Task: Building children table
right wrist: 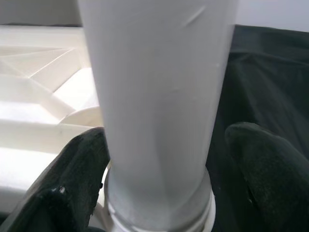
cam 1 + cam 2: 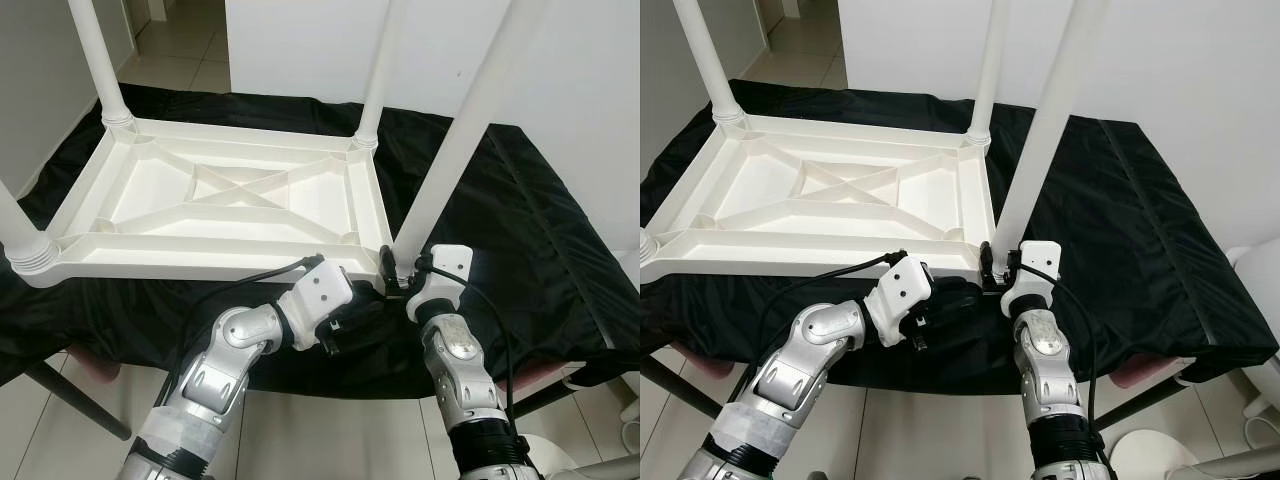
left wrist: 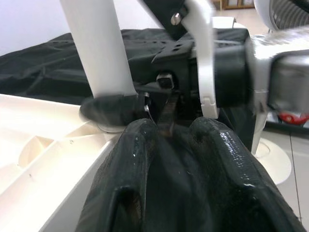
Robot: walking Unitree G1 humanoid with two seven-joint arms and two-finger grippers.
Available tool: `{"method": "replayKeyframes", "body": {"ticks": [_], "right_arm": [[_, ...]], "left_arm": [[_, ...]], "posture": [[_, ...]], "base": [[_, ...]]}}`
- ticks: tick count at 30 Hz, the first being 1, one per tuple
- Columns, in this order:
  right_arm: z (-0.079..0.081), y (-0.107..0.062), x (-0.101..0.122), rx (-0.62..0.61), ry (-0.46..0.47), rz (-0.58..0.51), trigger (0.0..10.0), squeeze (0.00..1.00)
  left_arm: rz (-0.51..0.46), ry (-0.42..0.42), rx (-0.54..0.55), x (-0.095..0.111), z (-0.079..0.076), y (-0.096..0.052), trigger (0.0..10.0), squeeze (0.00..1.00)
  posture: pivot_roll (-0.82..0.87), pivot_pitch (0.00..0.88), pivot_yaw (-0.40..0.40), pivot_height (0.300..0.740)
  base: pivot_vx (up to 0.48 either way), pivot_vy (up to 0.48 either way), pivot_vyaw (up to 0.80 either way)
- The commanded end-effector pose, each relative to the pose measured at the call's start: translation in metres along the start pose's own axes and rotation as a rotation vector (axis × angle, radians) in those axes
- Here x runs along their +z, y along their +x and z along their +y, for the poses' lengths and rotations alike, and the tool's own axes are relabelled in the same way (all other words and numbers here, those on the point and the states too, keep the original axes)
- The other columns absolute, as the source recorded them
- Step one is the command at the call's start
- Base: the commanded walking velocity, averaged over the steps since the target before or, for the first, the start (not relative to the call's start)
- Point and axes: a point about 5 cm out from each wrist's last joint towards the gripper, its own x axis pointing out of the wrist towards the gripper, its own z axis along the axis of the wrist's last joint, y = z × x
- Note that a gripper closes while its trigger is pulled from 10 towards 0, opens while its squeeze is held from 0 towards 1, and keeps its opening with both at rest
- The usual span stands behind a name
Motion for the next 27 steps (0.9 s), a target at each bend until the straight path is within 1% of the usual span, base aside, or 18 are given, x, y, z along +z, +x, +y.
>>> {"method": "replayKeyframes", "body": {"ticks": [1,2,3,5,6,8,9,10,12,14,16,19,20,21,22,23,24,27], "right_arm": [[-0.003,0.002,-0.001,0.073,-0.007,0.002,10.0,0.0],[-0.003,0.002,-0.001,0.073,-0.007,0.002,10.0,0.0],[-0.004,0.003,0.0,0.099,-0.018,0.005,10.0,0.0],[-0.004,0.003,0.0,0.099,-0.018,0.005,10.0,0.0],[-0.009,0.007,0.003,0.18,-0.048,0.004,10.0,0.0],[-0.012,0.01,0.005,0.235,-0.079,0.007,10.0,0.0],[-0.012,0.01,0.005,0.235,-0.079,0.007,10.0,0.0],[-0.014,0.013,0.007,0.268,-0.109,0.011,10.0,0.0],[-0.015,0.016,0.008,0.294,-0.123,0.017,10.0,0.0],[-0.015,0.016,0.008,0.294,-0.123,0.017,10.0,0.0],[-0.017,0.021,0.009,0.346,-0.157,0.035,10.0,0.0],[-0.019,0.023,0.009,0.372,-0.164,0.046,10.0,0.0],[-0.021,0.024,0.008,0.394,-0.174,0.056,7.9,0.0],[-0.021,0.025,0.007,0.417,-0.175,0.064,3.8,0.0],[-0.021,0.025,0.007,0.417,-0.175,0.064,3.8,0.0],[-0.022,0.025,0.007,0.423,-0.177,0.069,3.5,0.0],[-0.022,0.025,0.006,0.429,-0.174,0.073,0.0,0.0],[-0.022,0.025,0.004,0.437,-0.167,0.075,0.0,0.0]], "left_arm": [[0.014,0.01,0.051,-0.003,0.0,0.002,10.0,0.0],[0.014,0.01,0.051,-0.003,0.0,0.002,10.0,0.0],[0.014,0.01,0.051,-0.003,0.0,0.002,10.0,0.0],[0.014,0.01,0.051,-0.003,0.0,0.002,10.0,0.0],[0.014,0.012,0.053,-0.003,0.002,0.002,10.0,0.0],[0.015,0.014,0.053,-0.003,0.002,0.002,10.0,0.0],[0.015,0.014,0.053,-0.003,0.002,0.002,10.0,0.0],[0.015,0.015,0.052,-0.003,0.003,0.002,10.0,0.0],[0.015,0.016,0.051,-0.003,0.003,0.002,10.0,0.0],[0.015,0.016,0.051,-0.003,0.003,0.002,10.0,0.0],[0.015,0.02,0.05,-0.003,0.004,0.002,10.0,0.0],[0.015,0.022,0.051,-0.003,0.004,0.002,10.0,0.0],[0.015,0.024,0.052,-0.003,0.004,0.002,10.0,0.0],[0.015,0.024,0.054,-0.003,0.004,0.002,10.0,0.0],[0.015,0.024,0.054,-0.003,0.004,0.002,10.0,0.0],[0.015,0.025,0.055,-0.003,0.004,0.002,10.0,0.0],[0.016,0.026,0.056,-0.003,0.004,0.002,10.0,0.0],[0.016,0.026,0.057,-0.003,0.005,0.001,10.0,0.0]], "posture": [[0.02,0.036,-0.085,0.74],[0.02,0.036,-0.085,0.74],[0.02,0.035,-0.082,0.74],[0.02,0.035,-0.082,0.74],[0.03,0.026,-0.079,0.74],[0.03,0.024,-0.079,0.74],[0.03,0.024,-0.079,0.74],[0.03,0.019,-0.077,0.74],[0.03,0.019,-0.077,0.74],[0.03,0.019,-0.077,0.74],[0.03,0.016,-0.078,0.74],[0.04,0.016,-0.079,0.74],[0.04,0.016,-0.081,0.74],[0.04,0.015,-0.081,0.74],[0.04,0.015,-0.081,0.74],[0.04,0.015,-0.081,0.74],[0.04,0.016,-0.081,0.74],[0.04,0.016,-0.08,0.74]], "base": [[0.0,0.0,0.0],[0.0,0.0,0.0],[0.0,0.0,0.0],[0.0,0.0,0.0],[0.0,0.0,0.0],[0.0,0.0,0.0],[0.0,0.0,0.0],[0.0,0.0,0.0],[0.0,0.0,0.0],[0.0,0.0,0.0],[0.0,0.0,0.0],[0.0,0.0,0.0],[0.0,0.0,0.0],[0.0,0.0,0.0],[0.0,0.0,0.0],[0.0,0.0,0.0],[0.0,0.0,0.0],[0.0,0.0,0.0]]}}
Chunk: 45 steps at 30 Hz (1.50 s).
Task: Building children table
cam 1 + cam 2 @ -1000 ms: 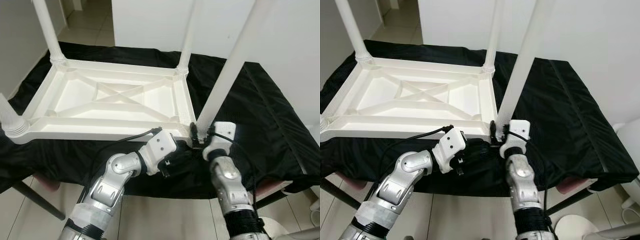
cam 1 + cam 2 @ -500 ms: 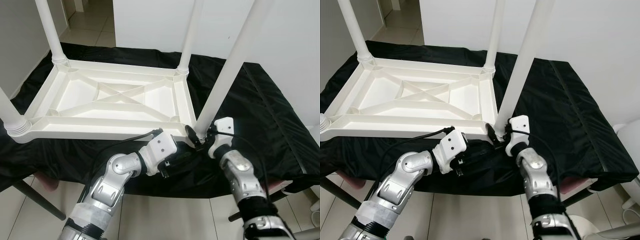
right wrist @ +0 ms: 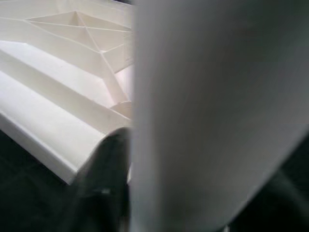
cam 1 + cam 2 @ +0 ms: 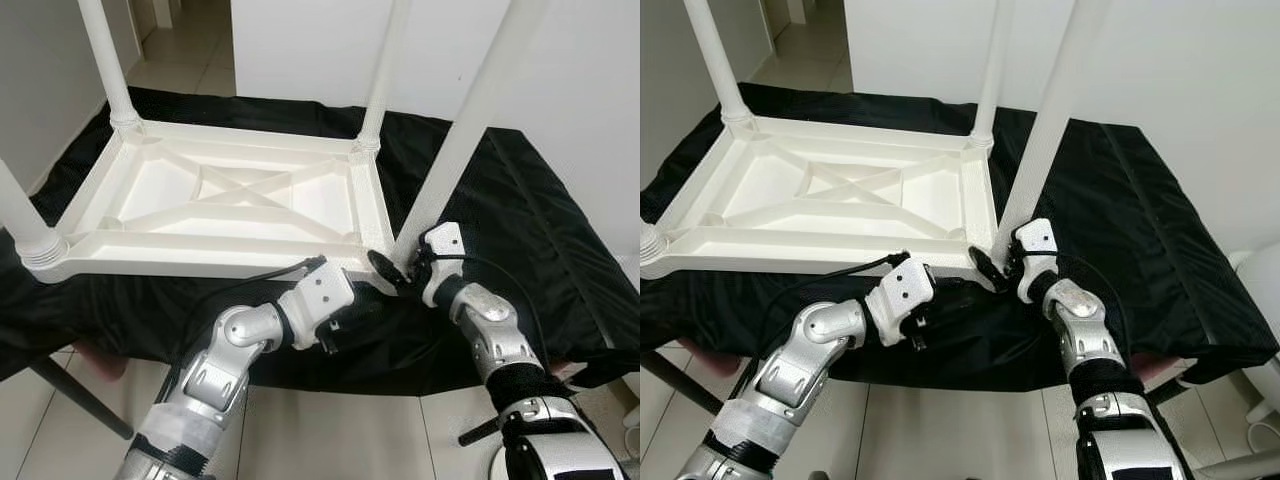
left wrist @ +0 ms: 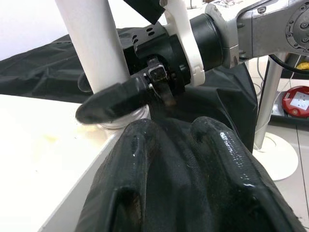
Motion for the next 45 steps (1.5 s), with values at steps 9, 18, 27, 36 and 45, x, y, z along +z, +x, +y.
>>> {"method": "replayKeyframes", "body": {"ticks": [9,18,27,36,45], "right_arm": [[0.002,-0.002,-0.009,0.035,0.041,0.015,7.0,0.0],[-0.001,0.0,-0.01,-0.069,0.079,0.02,10.0,0.0],[0.004,-0.002,-0.012,-0.169,0.087,0.029,10.0,0.0],[0.016,0.004,-0.011,-0.382,0.082,0.063,10.0,0.0],[0.036,0.012,-0.016,-0.592,0.163,0.089,10.0,0.0]], "left_arm": [[0.009,0.003,0.054,-0.002,0.002,0.001,10.0,0.0],[0.008,0.004,0.049,-0.002,0.001,0.0,10.0,0.0],[0.01,0.0,0.05,-0.003,0.0,0.0,10.0,0.0],[0.012,-0.002,0.047,-0.003,-0.001,-0.001,10.0,0.0],[0.016,-0.001,0.047,-0.003,-0.001,-0.002,10.0,0.0]], "posture": [[0.04,0.019,-0.075,0.74],[0.04,0.021,-0.073,0.74],[0.03,0.027,-0.075,0.74],[0.04,0.033,-0.075,0.74],[0.04,0.034,-0.07,0.74]], "base": [[0.0,0.0,0.0],[0.0,0.0,0.0],[0.0,0.0,0.0],[0.0,0.0,0.0],[0.0,0.0,0.0]]}}
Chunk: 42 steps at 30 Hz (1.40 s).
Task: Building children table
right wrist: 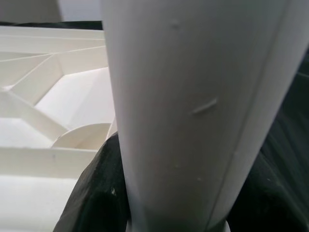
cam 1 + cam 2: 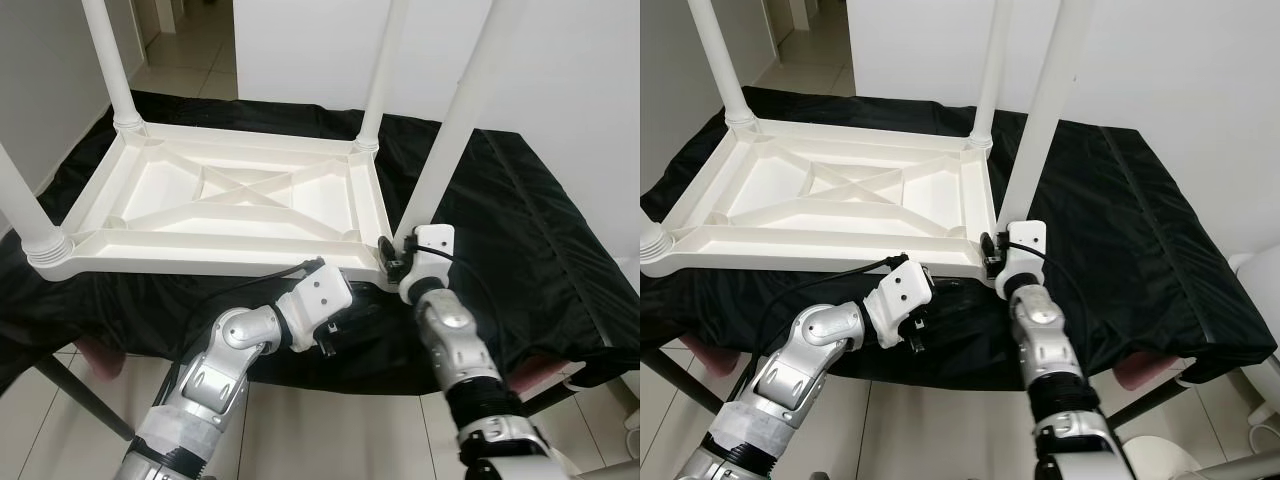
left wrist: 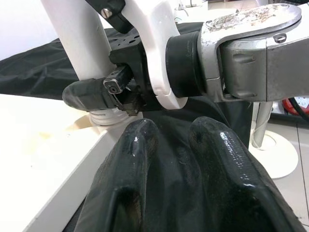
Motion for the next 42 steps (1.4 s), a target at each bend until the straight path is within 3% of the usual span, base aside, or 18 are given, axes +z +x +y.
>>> {"method": "replayKeyframes", "body": {"ticks": [1,3,5,12,13,22,25,26,29,33,37,40,42], "right_arm": [[-0.006,-0.005,-0.017,-0.039,-0.025,0.081,10.0,0.0],[0.003,-0.005,-0.015,-0.126,0.022,0.065,10.0,0.0],[0.017,-0.006,-0.011,-0.129,0.068,0.047,10.0,0.0],[0.022,-0.007,-0.004,-0.108,0.065,0.02,10.0,0.0],[0.02,-0.007,-0.003,-0.113,0.068,0.013,10.0,1.0],[0.016,-0.007,0.002,-0.099,0.081,-0.016,10.0,1.0],[0.01,-0.009,0.004,-0.012,0.068,-0.026,10.0,1.0],[0.007,-0.009,0.004,0.029,0.054,-0.027,10.0,0.0],[0.004,-0.009,0.004,0.053,0.041,-0.028,10.0,0.0],[-0.011,-0.006,0.007,0.185,-0.026,-0.025,10.0,0.0],[-0.013,-0.005,0.008,0.207,-0.047,-0.029,10.0,0.0],[-0.019,-0.001,0.009,0.371,-0.095,-0.02,10.0,0.0],[-0.02,-0.001,0.009,0.404,-0.106,-0.012,10.0,0.0]], "left_arm": [[0.006,0.003,0.047,-0.001,0.0,0.0,10.0,0.0],[0.006,0.003,0.046,0.0,0.0,0.0,10.0,0.0],[0.006,0.002,0.045,0.0,0.0,0.001,10.0,0.0],[0.005,0.002,0.044,0.0,0.001,0.001,10.0,0.0],[0.005,0.002,0.046,0.0,0.001,0.001,10.0,0.0],[0.005,0.0,0.051,0.0,0.001,0.002,10.0,0.0],[0.007,-0.004,0.061,-0.001,0.002,0.0,10.0,0.0],[0.007,-0.004,0.064,-0.001,0.002,-0.001,10.0,0.0],[0.008,-0.005,0.066,-0.001,0.002,-0.001,10.0,0.0],[0.007,-0.007,0.069,0.0,0.003,0.0,10.0,0.0],[0.006,-0.008,0.071,0.0,0.003,0.0,10.0,0.0],[0.003,-0.006,0.072,0.001,0.004,0.001,10.0,0.0],[0.002,-0.006,0.073,0.001,0.004,0.002,10.0,0.0]], "posture": [[0.04,0.034,-0.07,0.74],[0.04,0.035,-0.068,0.74],[0.04,0.035,-0.068,0.74],[0.04,0.036,-0.068,0.74],[0.04,0.036,-0.069,0.74],[0.04,0.041,-0.072,0.74],[0.04,0.049,-0.075,0.74],[0.04,0.051,-0.076,0.74],[0.04,0.052,-0.076,0.74],[0.03,0.053,-0.075,0.74],[0.03,0.054,-0.074,0.74],[0.04,0.053,-0.073,0.74],[0.04,0.053,-0.073,0.74]], "base": [[0.0,0.0,0.0],[0.0,0.0,0.0],[0.0,0.0,0.0],[0.0,0.0,0.0],[0.0,0.0,0.0],[0.0,0.0,0.0],[0.0,0.0,0.0],[0.0,0.0,0.0],[0.0,0.0,0.0],[0.0,0.0,0.0],[0.0,0.0,0.0],[0.0,0.0,0.0],[0.0,0.0,0.0]]}}
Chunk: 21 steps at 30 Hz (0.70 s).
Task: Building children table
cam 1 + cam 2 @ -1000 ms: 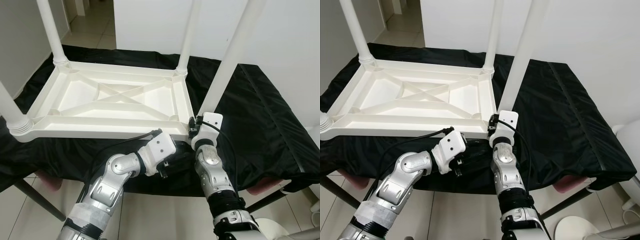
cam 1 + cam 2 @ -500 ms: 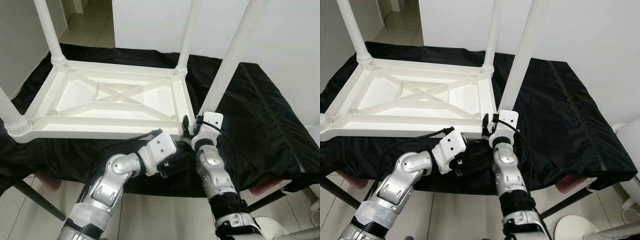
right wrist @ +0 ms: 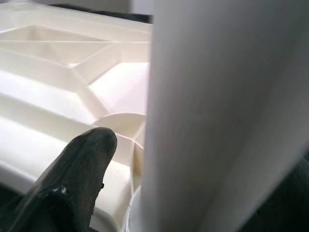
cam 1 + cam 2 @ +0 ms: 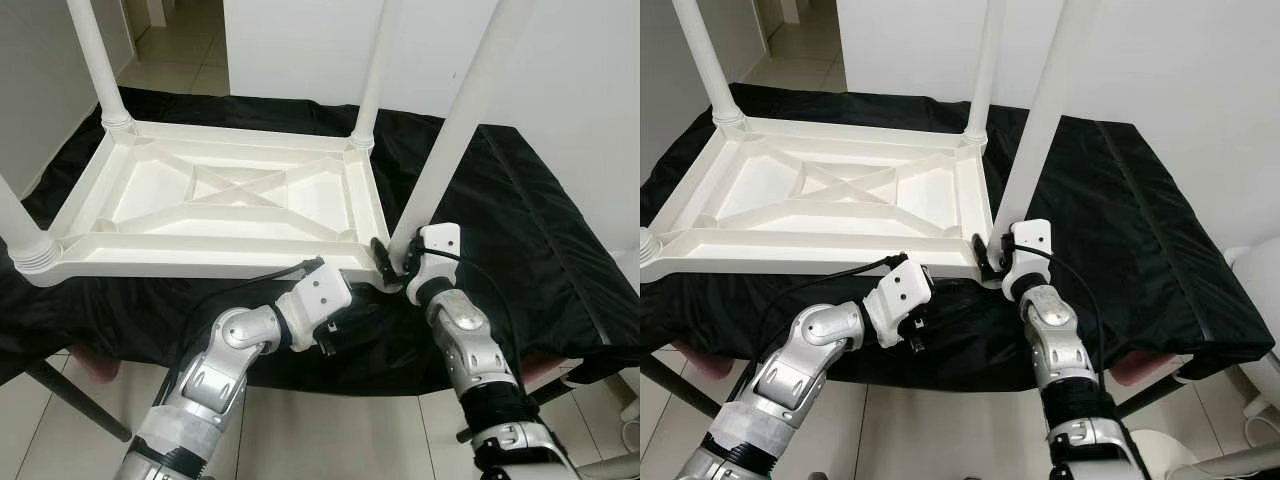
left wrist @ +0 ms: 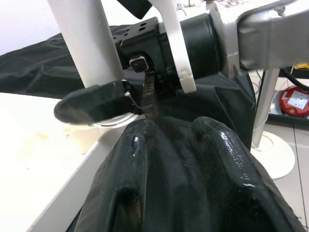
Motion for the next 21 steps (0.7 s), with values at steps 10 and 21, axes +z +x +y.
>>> {"method": "replayKeyframes", "body": {"ticks": [10,21], "right_arm": [[-0.016,0.005,-0.006,0.131,-0.051,0.051,10.0,0.0],[-0.024,0.007,-0.006,0.176,-0.051,0.065,0.0,0.0]], "left_arm": [[0.032,0.027,0.066,-0.003,0.004,0.002,10.0,0.0],[-0.003,0.001,0.076,0.003,0.006,0.004,10.0,0.0]], "posture": [[0.04,0.05,-0.077,0.74],[0.05,0.049,-0.084,0.74]], "base": [[0.0,0.0,0.0],[0.0,0.0,0.0]]}}
